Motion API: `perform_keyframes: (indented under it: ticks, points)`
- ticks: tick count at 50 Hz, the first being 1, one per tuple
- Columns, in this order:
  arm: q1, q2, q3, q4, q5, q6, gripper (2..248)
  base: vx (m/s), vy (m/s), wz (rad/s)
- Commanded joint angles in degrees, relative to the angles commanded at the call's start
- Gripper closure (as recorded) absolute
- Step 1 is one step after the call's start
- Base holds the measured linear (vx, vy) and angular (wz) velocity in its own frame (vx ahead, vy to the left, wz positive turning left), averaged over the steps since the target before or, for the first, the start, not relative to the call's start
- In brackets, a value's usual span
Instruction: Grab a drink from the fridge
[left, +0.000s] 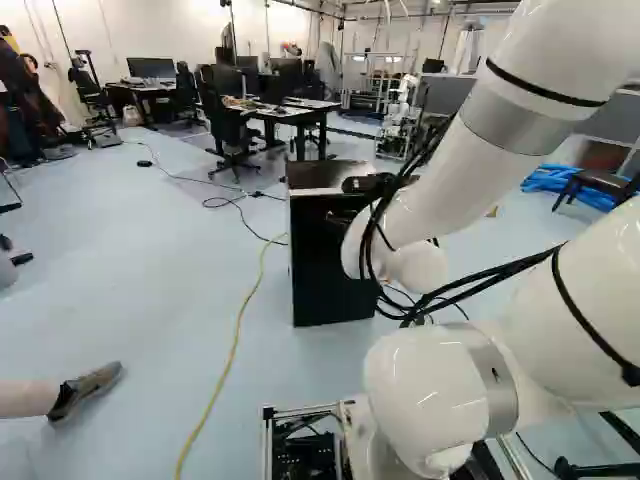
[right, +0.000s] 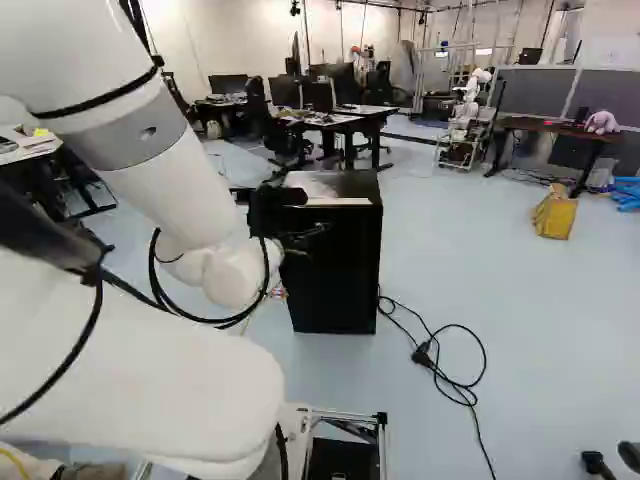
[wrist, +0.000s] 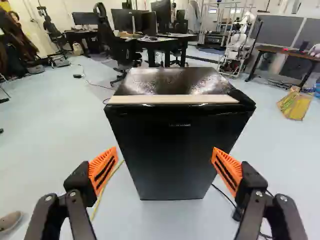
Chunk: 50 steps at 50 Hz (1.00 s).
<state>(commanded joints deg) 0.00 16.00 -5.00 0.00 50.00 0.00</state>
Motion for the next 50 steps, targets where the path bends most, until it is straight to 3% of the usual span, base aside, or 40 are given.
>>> perform_keyframes:
  ticks: [30, 50]
  points:
    - [0.0, 0.0, 0.0, 0.0, 0.0, 0.0, 3, 0.0, 0.001, 0.0]
    - [0.0, 0.0, 0.0, 0.0, 0.0, 0.0, 3, -0.002, 0.067, -0.004]
